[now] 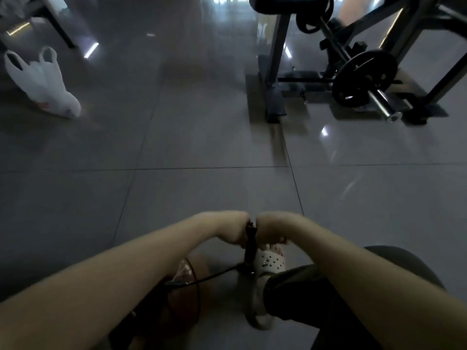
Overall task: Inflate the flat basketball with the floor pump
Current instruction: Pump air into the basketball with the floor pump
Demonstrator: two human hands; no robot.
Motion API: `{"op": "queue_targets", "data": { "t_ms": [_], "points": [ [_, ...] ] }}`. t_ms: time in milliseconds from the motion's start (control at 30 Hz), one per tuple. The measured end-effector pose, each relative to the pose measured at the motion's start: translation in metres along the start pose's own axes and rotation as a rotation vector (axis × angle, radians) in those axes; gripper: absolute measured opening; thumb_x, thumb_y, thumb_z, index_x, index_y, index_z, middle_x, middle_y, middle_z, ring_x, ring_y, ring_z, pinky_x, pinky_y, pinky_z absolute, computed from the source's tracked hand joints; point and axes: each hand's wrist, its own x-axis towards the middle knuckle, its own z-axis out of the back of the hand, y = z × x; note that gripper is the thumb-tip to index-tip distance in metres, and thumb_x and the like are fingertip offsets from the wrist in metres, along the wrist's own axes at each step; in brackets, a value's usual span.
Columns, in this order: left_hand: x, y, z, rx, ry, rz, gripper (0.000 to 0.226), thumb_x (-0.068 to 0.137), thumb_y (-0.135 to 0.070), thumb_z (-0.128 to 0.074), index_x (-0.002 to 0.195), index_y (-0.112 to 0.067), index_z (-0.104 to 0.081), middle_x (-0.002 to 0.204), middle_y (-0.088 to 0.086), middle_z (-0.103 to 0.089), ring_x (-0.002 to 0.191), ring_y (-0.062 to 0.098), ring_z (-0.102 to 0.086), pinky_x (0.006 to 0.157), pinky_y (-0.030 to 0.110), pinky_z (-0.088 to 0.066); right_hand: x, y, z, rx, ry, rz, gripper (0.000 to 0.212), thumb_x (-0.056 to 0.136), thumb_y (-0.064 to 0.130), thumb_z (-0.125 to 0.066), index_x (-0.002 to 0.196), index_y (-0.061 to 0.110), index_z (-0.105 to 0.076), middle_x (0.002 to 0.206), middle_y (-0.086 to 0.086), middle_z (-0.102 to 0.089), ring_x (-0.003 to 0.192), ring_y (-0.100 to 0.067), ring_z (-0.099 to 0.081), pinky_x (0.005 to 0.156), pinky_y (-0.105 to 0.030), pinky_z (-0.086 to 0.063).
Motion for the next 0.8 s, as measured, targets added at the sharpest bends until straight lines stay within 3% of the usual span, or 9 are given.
{"op": "queue_targets", "data": {
  "t_ms": [100, 167, 267, 400, 500, 600, 667, 733, 800],
  "points": [
    [-0.025, -0.010, 0.063, -0.027, -0.062, -0.067, 0.013, 0.082, -0.021, -0.076, 0.079, -0.033, -0.073, 0.074, -0.007, -0.068, 0.068, 0.012, -0.062, 0.064, 0.026, -0.050, -0.043, -0.005, 0.058, 0.101, -0.044, 0.015, 0.011, 0.087, 0.018, -0.070, 0.092, 0.010, -0.063, 0.075, -0.005, -0.055, 0.058, -0.015, -0.048, 0.054, -0.026, -0.043],
    [-0.025, -0.010, 0.072, -0.046, -0.078, -0.030, 0.008, 0.082, -0.025, -0.077, 0.088, -0.021, -0.078, 0.080, -0.001, -0.070, 0.072, 0.018, -0.063, 0.068, 0.034, -0.051, -0.050, -0.003, 0.067, 0.113, -0.100, 0.026, 0.012, 0.086, 0.017, -0.070, 0.094, 0.010, -0.064, 0.074, -0.005, -0.055, 0.057, -0.015, -0.047, 0.054, -0.026, -0.043],
    [-0.007, -0.002, 0.028, 0.006, -0.092, 0.015, 0.017, 0.089, -0.025, -0.071, 0.085, -0.009, -0.071, 0.070, 0.000, -0.060, 0.072, 0.025, -0.059, 0.061, 0.032, -0.042, -0.014, 0.004, 0.022, 0.036, -0.107, -0.012, 0.013, 0.089, 0.017, -0.068, 0.079, 0.013, -0.060, 0.071, -0.002, -0.055, 0.060, -0.016, -0.051, 0.055, -0.025, -0.046],
    [0.033, 0.010, -0.047, 0.018, -0.106, 0.082, 0.018, 0.092, -0.028, -0.067, 0.099, -0.012, -0.065, 0.094, 0.007, -0.065, 0.089, 0.029, -0.067, 0.068, 0.034, -0.048, 0.045, -0.001, -0.044, -0.042, -0.160, -0.104, 0.010, 0.091, 0.024, -0.062, 0.095, 0.015, -0.063, 0.080, 0.000, -0.055, 0.083, -0.021, -0.059, 0.084, -0.035, -0.054],
    [0.052, 0.018, -0.071, -0.043, -0.112, 0.132, 0.024, 0.091, -0.031, -0.069, 0.106, -0.013, -0.063, 0.108, 0.009, -0.068, 0.096, 0.029, -0.066, 0.072, 0.035, -0.047, 0.054, 0.000, -0.059, -0.015, -0.205, -0.126, 0.008, 0.093, 0.024, -0.059, 0.090, 0.017, -0.057, 0.090, -0.001, -0.057, 0.088, -0.022, -0.059, 0.080, -0.033, -0.049],
    [0.046, 0.015, -0.073, -0.029, -0.094, 0.129, 0.021, 0.092, -0.030, -0.067, 0.102, -0.013, -0.059, 0.108, 0.011, -0.066, 0.096, 0.030, -0.065, 0.072, 0.035, -0.043, 0.048, 0.003, -0.056, -0.021, -0.155, -0.108, 0.016, 0.093, 0.029, -0.059, 0.103, 0.016, -0.061, 0.098, -0.003, -0.060, 0.098, -0.024, -0.062, 0.083, -0.034, -0.051],
    [0.035, 0.010, -0.062, -0.016, -0.046, 0.116, 0.018, 0.093, -0.027, -0.066, 0.096, -0.011, -0.059, 0.099, 0.010, -0.065, 0.087, 0.028, -0.063, 0.068, 0.035, -0.045, 0.033, 0.003, -0.044, -0.043, -0.050, -0.069, 0.027, 0.091, 0.028, -0.065, 0.112, 0.012, -0.064, 0.093, -0.004, -0.062, 0.090, -0.024, -0.063, 0.082, -0.034, -0.053],
    [0.020, 0.006, -0.031, -0.045, -0.030, 0.061, 0.019, 0.092, -0.026, -0.067, 0.095, -0.007, -0.068, 0.089, 0.008, -0.067, 0.081, 0.027, -0.065, 0.066, 0.034, -0.048, 0.012, 0.000, -0.014, -0.024, 0.014, -0.024, 0.020, 0.090, 0.025, -0.069, 0.103, 0.009, -0.066, 0.077, -0.004, -0.058, 0.069, -0.019, -0.058, 0.069, -0.031, -0.052],
    [0.006, 0.004, 0.015, -0.069, -0.067, 0.011, 0.018, 0.087, -0.024, -0.072, 0.098, -0.010, -0.076, 0.079, 0.004, -0.067, 0.073, 0.023, -0.063, 0.062, 0.031, -0.046, -0.012, -0.003, 0.027, 0.011, -0.014, -0.003, 0.013, 0.089, 0.022, -0.070, 0.093, 0.011, -0.065, 0.074, -0.004, -0.057, 0.062, -0.016, -0.053, 0.060, -0.028, -0.049]
  ]
}}
